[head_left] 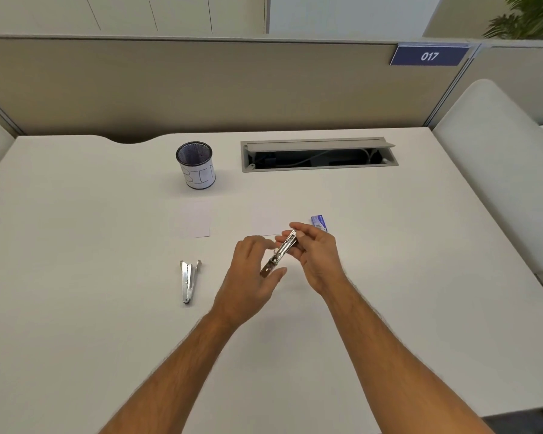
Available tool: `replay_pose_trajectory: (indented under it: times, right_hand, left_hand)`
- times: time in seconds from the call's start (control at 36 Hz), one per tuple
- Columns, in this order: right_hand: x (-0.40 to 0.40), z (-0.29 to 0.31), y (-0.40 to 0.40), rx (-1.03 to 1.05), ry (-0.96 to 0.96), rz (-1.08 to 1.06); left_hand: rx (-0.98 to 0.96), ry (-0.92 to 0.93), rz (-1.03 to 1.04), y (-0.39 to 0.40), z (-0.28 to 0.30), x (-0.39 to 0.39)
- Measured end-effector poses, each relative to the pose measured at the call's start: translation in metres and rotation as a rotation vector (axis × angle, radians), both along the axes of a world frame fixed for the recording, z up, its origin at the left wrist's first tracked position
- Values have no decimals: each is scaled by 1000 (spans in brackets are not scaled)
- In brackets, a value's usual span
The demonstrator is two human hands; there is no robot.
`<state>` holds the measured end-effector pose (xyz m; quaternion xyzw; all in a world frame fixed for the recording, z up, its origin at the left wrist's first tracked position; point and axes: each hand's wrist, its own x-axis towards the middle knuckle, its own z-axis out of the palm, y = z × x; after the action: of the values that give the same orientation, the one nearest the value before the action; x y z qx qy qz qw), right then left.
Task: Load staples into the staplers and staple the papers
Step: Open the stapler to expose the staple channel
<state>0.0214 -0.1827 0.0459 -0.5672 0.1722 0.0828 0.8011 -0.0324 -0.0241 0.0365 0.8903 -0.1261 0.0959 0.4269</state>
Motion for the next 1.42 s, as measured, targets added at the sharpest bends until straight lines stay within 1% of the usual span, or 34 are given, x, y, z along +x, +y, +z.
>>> replay_pose_trajectory:
  times: [0.11, 0.17, 0.33, 0.5, 0.64, 0.81, 0.92, 0.97, 1.03, 1.08, 1.14, 1.17, 1.22, 1.31, 1.42]
  right_hand:
    - [-2, -1, 1, 26, -13, -2]
    - [-3, 0, 2, 33, -27, 3]
    - [-6, 3, 1, 19, -76, 28]
    - [-7, 3, 0, 10, -83, 46]
    - [-5, 1, -2, 11, -72, 36]
    - [-5, -2, -2, 31, -65, 34]
    - [-6, -1, 0, -9, -78, 48]
    - [-7, 0, 2, -59, -87, 42]
    - [-9, 2, 5, -178, -98, 24]
    - [-12, 1, 7, -419, -160, 7]
    - [-15, -2, 8, -688, -300, 3]
    - [-16, -4, 8, -772, -366, 16]
    - [-19, -6, 10, -858, -454, 103]
    - [-23, -12, 15, -936, -523, 262]
    - [-27, -18, 21, -1017, -553, 285]
  left_hand:
    - [-84, 306, 105, -4, -1, 0]
    - [-83, 366, 147, -6, -2, 0]
    - [-68, 366, 198, -4, -13, -1]
    - [-123, 363, 189, -2, -19, -1]
    - [-162, 319, 185, -2, -19, -2]
    - [-149, 273, 155, -2, -18, -3]
    - [-147, 265, 161, -3, -18, -3]
    - [-162, 258, 181, -2, -19, -4]
    - [-183, 265, 197, -1, -19, -4]
    - [-179, 270, 209, -1, -19, -4]
    - [-166, 270, 225, 0, -19, -4]
    - [-162, 269, 232, 0, -20, -4]
    - [-151, 266, 237, 0, -20, -3]
    - [-157, 244, 221, -1, -19, -4]
    - [-174, 227, 211, -3, -18, -4]
